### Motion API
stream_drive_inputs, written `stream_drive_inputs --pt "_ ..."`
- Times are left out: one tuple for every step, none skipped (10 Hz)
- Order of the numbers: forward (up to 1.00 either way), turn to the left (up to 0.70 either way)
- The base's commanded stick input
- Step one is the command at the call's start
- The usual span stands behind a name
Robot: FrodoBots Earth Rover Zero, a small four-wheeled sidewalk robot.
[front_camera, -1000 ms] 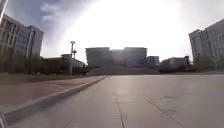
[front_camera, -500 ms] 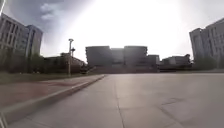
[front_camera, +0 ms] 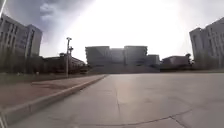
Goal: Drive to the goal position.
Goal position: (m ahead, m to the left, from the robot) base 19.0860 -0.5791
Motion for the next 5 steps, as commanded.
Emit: stream_drive_inputs --pt "1.0 0.0" --pt "1.0 0.0" --pt "1.0 0.0" --pt "1.0 0.0" --pt "1.0 0.0"
